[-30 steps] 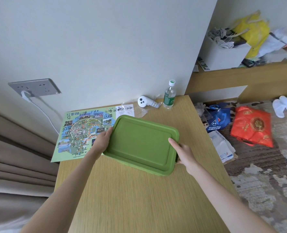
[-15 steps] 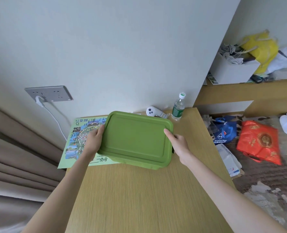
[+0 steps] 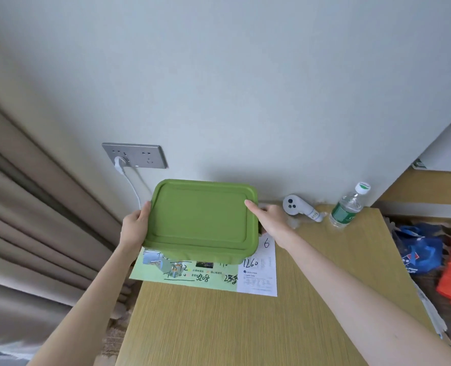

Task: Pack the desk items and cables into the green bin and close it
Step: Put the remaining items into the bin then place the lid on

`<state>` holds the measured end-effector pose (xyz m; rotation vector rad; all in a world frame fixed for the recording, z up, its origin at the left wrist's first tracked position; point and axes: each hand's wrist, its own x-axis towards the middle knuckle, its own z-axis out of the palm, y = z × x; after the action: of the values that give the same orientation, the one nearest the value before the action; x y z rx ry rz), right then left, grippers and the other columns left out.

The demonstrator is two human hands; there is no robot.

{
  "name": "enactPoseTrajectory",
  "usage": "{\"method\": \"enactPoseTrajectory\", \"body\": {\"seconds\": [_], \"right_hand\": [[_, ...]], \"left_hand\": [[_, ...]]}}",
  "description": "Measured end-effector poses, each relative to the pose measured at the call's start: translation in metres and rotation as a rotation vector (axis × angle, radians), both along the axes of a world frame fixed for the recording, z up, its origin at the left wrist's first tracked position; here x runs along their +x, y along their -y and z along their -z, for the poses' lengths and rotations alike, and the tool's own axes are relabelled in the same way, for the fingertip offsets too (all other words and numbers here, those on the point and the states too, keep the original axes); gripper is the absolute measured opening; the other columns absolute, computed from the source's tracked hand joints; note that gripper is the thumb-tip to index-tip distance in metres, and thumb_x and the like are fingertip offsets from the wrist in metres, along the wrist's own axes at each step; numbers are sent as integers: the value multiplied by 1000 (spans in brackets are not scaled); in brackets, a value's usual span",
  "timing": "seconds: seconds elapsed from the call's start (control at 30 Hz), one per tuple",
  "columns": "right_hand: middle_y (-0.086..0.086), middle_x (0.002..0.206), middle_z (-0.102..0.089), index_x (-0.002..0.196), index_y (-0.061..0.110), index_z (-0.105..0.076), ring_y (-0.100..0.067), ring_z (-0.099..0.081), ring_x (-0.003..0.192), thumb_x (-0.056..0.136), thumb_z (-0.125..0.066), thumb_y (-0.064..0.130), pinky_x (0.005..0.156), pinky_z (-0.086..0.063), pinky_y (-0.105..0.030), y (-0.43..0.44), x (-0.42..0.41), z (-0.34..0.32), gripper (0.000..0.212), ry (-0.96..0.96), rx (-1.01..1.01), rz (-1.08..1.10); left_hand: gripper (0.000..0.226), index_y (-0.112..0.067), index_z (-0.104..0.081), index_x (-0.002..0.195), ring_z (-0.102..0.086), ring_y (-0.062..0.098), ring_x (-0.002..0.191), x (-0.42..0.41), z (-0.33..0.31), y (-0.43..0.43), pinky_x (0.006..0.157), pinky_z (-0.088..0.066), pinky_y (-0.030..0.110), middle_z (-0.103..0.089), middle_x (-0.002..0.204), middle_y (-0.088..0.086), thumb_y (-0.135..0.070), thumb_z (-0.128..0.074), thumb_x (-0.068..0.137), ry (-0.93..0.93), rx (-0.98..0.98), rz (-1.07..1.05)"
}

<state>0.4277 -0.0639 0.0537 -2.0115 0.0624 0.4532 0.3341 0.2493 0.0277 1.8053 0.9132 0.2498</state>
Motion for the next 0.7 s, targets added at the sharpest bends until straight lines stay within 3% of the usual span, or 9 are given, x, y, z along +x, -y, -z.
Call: {"method": "enactPoseTrajectory", "body": {"seconds": [0.1,0.27,0.7], "right_hand": [[9,41,-22,53,20,-25,-11,-25,38,84,-63,57,44,-19,-24,-24,21,8,61,23,-50,4],[5,45,-28,53,20,-24,-16,-29,43,84,-63,56,50,-24,-29,-53,48,21,62,69,-96,15],[7,47,-19,55,21,-20,-13,-21,44,87,-63,50,47,-17,-28,-56,71,57,61,45,12,27]], "left_hand": [[51,-18,-32,62,-27,19,59,15,9,-20,55,-19,31,-27,62,3,-51,-52,94,-2,3,-39],[50,-17,-35,62,-28,18,60,41,23,-49,55,-20,31,-29,63,4,-51,-53,94,-7,-4,-50],[51,-20,-30,63,-27,17,57,66,50,-55,55,-20,30,-26,61,0,-57,-49,93,-38,-1,-24]]}}
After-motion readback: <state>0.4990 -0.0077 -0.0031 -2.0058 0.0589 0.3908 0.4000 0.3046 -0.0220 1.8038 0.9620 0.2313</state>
